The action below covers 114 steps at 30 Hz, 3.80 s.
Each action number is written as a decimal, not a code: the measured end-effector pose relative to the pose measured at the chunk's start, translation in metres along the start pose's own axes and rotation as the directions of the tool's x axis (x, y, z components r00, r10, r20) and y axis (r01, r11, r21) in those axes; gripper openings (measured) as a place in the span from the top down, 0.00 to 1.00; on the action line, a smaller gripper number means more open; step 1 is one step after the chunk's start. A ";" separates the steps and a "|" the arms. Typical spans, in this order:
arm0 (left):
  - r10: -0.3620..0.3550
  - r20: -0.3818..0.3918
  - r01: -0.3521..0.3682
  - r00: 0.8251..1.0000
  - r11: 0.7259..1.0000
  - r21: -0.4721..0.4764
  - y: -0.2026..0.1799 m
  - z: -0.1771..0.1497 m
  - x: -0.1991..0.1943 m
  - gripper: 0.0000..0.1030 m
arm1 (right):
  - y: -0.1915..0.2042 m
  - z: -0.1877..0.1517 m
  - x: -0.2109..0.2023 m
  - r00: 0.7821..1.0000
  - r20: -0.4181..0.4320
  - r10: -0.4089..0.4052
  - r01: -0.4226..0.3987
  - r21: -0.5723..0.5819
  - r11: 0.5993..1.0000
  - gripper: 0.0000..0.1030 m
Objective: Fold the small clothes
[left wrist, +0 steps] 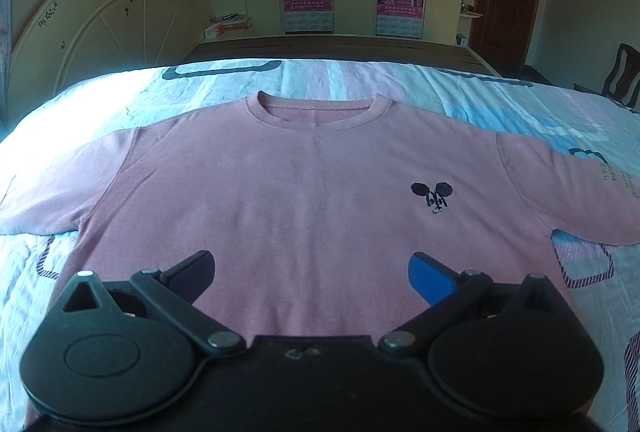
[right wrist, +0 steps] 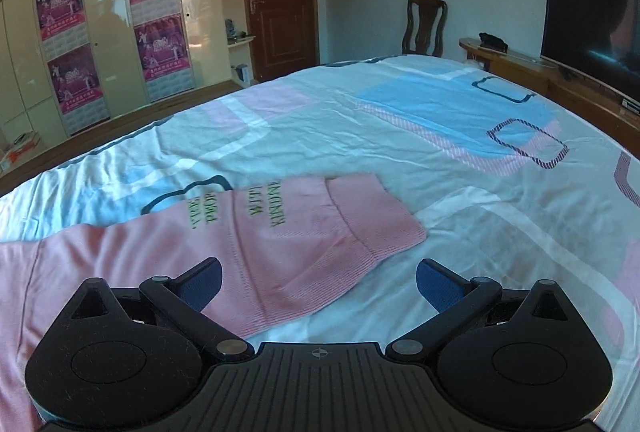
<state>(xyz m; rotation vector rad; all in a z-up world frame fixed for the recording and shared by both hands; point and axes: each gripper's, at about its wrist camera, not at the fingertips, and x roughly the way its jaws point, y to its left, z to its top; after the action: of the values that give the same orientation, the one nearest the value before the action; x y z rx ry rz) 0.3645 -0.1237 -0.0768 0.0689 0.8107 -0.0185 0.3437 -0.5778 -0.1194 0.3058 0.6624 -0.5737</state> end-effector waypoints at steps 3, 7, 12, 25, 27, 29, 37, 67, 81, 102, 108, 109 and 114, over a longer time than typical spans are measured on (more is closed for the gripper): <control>0.001 -0.021 0.000 1.000 1.000 0.020 -0.015 0.001 0.009 0.00 | -0.016 0.001 0.012 1.000 -0.004 -0.002 0.002 0.024 1.000 0.00; 0.008 -0.033 -0.007 0.999 0.999 0.046 -0.030 0.005 0.016 0.00 | -0.034 -0.001 0.026 1.000 -0.015 0.000 0.001 0.063 0.998 0.00; 0.010 -0.032 -0.008 0.999 0.998 0.068 -0.047 0.010 0.019 0.00 | -0.054 -0.004 0.042 0.998 -0.054 0.023 -0.017 0.125 0.992 0.28; -0.078 -0.113 0.078 0.991 0.997 -0.005 -0.061 0.022 0.031 0.00 | -0.084 -0.008 0.049 0.968 0.008 0.250 -0.238 0.335 0.912 0.39; -0.100 -0.124 0.100 0.987 0.995 -0.005 -0.063 0.022 0.032 0.00 | -0.089 -0.006 0.052 0.963 0.003 0.269 -0.252 0.361 0.898 0.44; -0.108 -0.127 0.107 0.986 0.994 -0.014 -0.063 0.022 0.033 0.00 | -0.097 -0.002 0.055 0.958 0.007 0.285 -0.265 0.398 0.879 0.47; -0.049 -0.145 0.049 0.988 0.999 0.000 -0.057 0.023 0.040 0.00 | -0.094 0.019 0.047 0.983 -0.013 0.182 -0.173 0.239 0.955 0.91; -0.065 -0.044 0.057 0.997 0.987 -0.151 0.176 0.014 0.064 0.13 | 0.349 -0.106 -0.079 0.758 -0.205 0.619 -0.649 -0.333 0.684 0.94; -0.343 -0.035 0.335 0.939 0.931 -0.146 0.150 0.034 0.105 0.47 | 0.344 -0.123 -0.083 0.818 -0.152 0.555 -0.574 -0.274 0.771 0.65; -0.259 0.133 0.275 0.957 0.954 -0.120 0.114 0.046 0.109 0.94 | 0.163 -0.062 -0.045 0.950 -0.067 0.305 -0.300 0.073 0.951 0.82; -0.232 0.060 0.240 0.971 0.949 -0.205 0.131 0.027 0.124 0.90 | 0.172 -0.069 -0.045 0.924 -0.090 0.371 -0.366 0.062 0.928 0.82; -0.215 0.066 0.224 0.974 0.953 -0.205 0.131 0.026 0.123 0.79 | 0.173 -0.070 -0.045 0.921 -0.089 0.379 -0.375 0.059 0.925 0.82; -0.182 0.097 0.200 0.979 0.950 -0.241 0.143 0.027 0.124 0.32 | 0.175 -0.069 -0.045 0.914 -0.092 0.394 -0.392 0.042 0.919 0.82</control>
<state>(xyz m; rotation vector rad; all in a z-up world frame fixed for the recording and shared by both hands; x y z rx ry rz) 0.4757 0.0185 -0.1403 -0.2477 0.7381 -0.1013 0.3842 -0.3886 -0.1261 0.4782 0.6675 -0.1798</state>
